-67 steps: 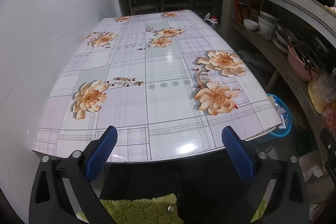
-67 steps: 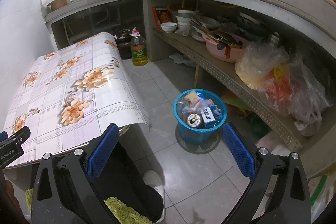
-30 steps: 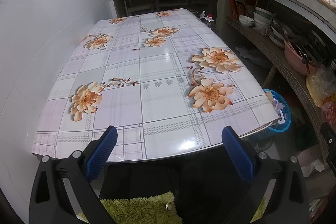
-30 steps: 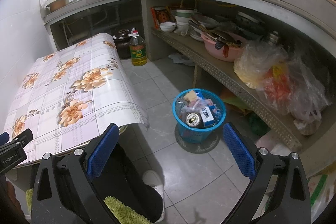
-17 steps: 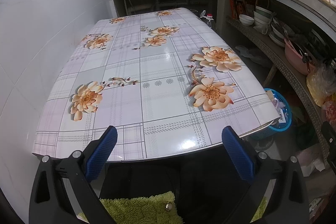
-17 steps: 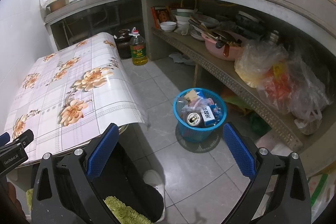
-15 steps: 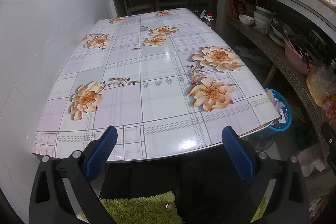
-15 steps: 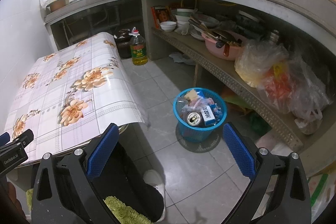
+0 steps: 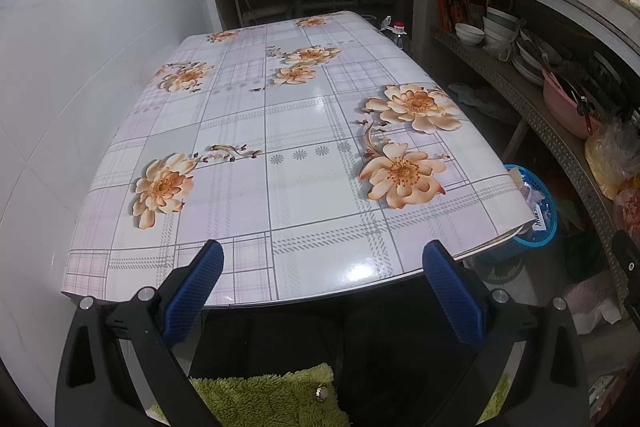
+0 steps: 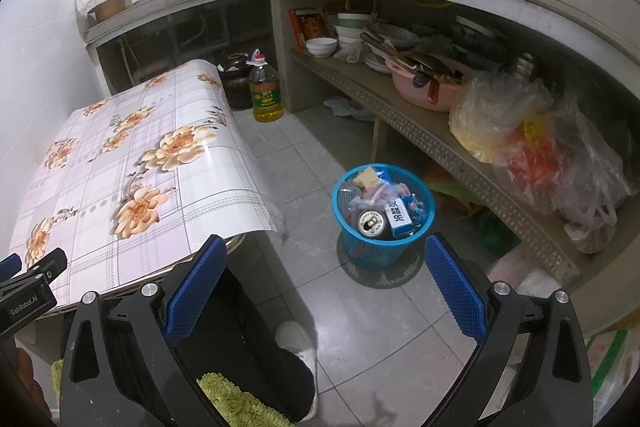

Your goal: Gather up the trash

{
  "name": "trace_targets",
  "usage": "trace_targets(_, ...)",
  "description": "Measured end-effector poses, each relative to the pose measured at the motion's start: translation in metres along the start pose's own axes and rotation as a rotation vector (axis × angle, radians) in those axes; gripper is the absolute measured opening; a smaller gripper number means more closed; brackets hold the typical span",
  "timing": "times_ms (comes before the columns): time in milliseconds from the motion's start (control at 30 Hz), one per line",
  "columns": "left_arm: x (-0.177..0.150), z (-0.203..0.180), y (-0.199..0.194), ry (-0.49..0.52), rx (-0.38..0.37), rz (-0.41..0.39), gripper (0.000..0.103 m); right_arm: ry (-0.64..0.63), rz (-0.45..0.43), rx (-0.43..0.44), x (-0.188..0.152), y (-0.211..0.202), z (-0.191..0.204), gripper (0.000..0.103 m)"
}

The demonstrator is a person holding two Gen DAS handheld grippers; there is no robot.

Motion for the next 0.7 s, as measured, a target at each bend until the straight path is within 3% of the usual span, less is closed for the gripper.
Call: trace_targets(700,0.0005,-0.0008,-0.0008,0.011,-0.001,-0.002,0.098,0.000,0.000,0.002,0.0003,-0.0003,0.0000,0.095)
Point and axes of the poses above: each gripper's, at about its wrist camera, not at the fingertips, and y roughly the way its jaws point, z to its left, x to its top, the point moved 10 cm from there along y, roughly the way its jaws point, and after that the axes turned 10 degrees about -z, right-handed, at the moved point
